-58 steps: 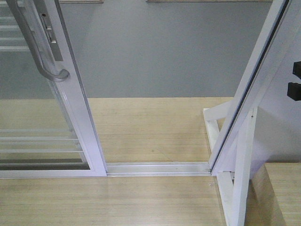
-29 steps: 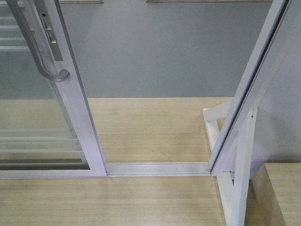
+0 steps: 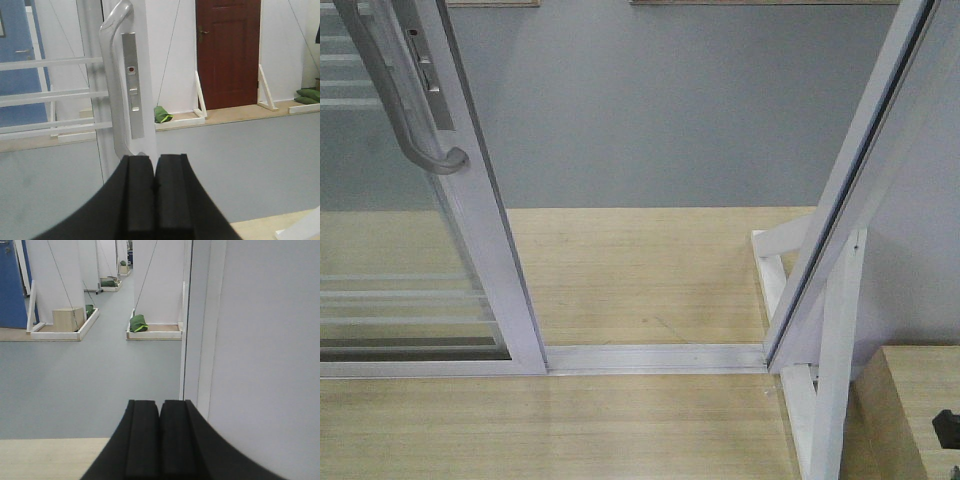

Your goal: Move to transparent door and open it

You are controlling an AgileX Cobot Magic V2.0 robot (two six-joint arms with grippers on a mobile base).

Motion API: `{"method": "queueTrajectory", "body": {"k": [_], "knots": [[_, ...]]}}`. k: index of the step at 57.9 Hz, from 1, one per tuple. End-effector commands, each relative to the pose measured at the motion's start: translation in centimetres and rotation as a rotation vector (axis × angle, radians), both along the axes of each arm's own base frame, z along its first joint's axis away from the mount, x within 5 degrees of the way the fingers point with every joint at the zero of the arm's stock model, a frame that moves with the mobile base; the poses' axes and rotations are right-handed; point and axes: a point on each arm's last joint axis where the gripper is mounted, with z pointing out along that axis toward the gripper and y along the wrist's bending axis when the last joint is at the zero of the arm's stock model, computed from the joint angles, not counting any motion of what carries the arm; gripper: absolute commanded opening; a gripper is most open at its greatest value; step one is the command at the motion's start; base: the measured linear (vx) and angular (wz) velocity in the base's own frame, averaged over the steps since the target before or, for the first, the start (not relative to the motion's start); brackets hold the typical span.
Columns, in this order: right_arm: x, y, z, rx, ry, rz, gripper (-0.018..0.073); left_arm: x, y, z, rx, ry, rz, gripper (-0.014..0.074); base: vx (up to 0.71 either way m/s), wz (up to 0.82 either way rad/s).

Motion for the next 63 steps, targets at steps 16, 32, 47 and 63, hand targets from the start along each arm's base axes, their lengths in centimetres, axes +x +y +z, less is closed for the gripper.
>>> {"method": "queueTrajectory", "body": {"k": [16, 32, 47, 63], "knots": [[-0.05, -0.07, 0.30, -0.002, -0.078, -0.016, -0.0005, -0.03, -0.02, -0.25, -0.027, -0.059, -0.007, -0.0006, 0.00, 0.00], [-0.05, -0.07, 0.30, -0.001, -0.078, -0.016, -0.0005, -0.03, -0.02, -0.25, -0.027, -0.059, -0.007, -0.0006, 0.00, 0.00], [-0.05, -0.07, 0.30, -0.001, -0.078, -0.016, -0.0005, -0.03, -0.02, -0.25, -0.027, -0.059, -0.007, -0.0006, 0.00, 0.00], [-0.05, -0.07, 0.30, -0.001, -0.078, -0.016, -0.0005, -0.03, -0.02, -0.25, -0.027, -0.059, -0.007, -0.0006, 0.00, 0.00]]}}
